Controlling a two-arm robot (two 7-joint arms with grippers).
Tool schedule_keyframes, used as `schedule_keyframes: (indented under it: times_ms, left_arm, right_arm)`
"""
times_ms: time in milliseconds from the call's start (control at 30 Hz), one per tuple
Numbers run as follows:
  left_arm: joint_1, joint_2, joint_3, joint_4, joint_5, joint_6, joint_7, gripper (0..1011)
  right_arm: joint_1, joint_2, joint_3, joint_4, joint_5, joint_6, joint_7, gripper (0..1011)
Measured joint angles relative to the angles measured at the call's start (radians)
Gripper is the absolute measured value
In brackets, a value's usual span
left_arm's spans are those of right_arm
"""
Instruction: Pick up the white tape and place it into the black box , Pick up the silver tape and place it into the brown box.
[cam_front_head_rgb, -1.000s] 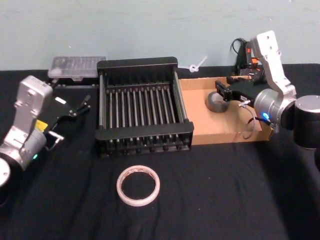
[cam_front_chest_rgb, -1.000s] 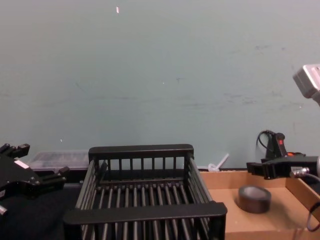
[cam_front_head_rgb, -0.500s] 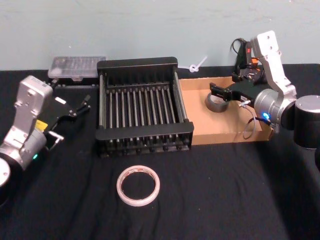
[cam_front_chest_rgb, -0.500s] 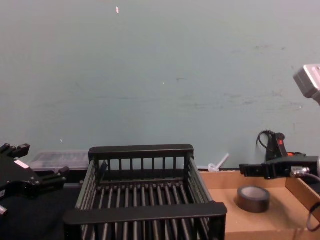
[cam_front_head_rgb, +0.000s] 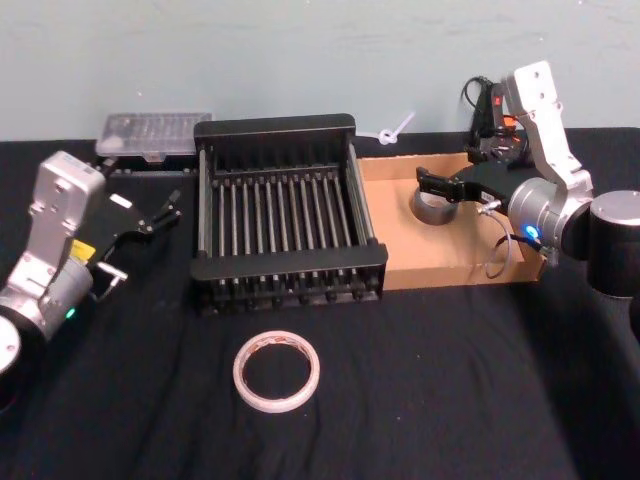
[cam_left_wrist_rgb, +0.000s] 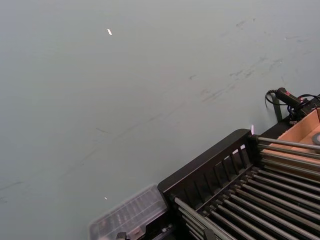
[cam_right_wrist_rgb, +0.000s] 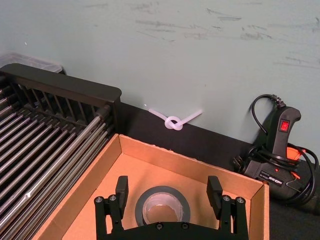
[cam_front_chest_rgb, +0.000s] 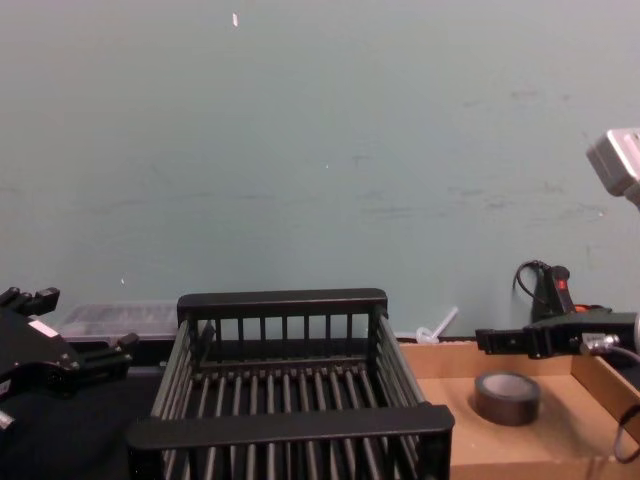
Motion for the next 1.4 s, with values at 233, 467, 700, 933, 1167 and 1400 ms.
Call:
schedule_keyframes:
  times_ms: [233, 467, 700, 933, 1167, 1400]
  left_arm:
    - [0.0, 0.0, 0.0, 0.0, 0.0, 0.0, 0.0, 1001]
    - [0.0, 0.0, 0.0, 0.0, 0.0, 0.0, 0.0, 1001]
    - [0.0, 0.0, 0.0, 0.0, 0.0, 0.0, 0.0, 1001]
    - [0.0, 0.0, 0.0, 0.0, 0.0, 0.0, 0.0, 1002]
    - [0.0, 0.0, 0.0, 0.0, 0.0, 0.0, 0.0, 1001]
    - [0.0, 0.0, 0.0, 0.0, 0.0, 0.0, 0.0, 1001]
  right_arm:
    - [-0.011, 0.003, 0.006, -0.017, 0.0, -0.002, 0.007, 1002]
    - [-0.053, 0.024, 0.017, -0.087, 0.005, -0.003, 0.025, 1002]
    - [-0.123, 0.069, 0.026, -0.198, 0.021, -0.007, 0.056, 1002]
    - [-0.229, 0.143, 0.034, -0.337, 0.046, -0.037, 0.098, 1002]
    - [-0.318, 0.201, 0.039, -0.425, 0.071, -0.068, 0.123, 1002]
    - [-0.424, 0.266, 0.045, -0.495, 0.108, -0.141, 0.162, 1002]
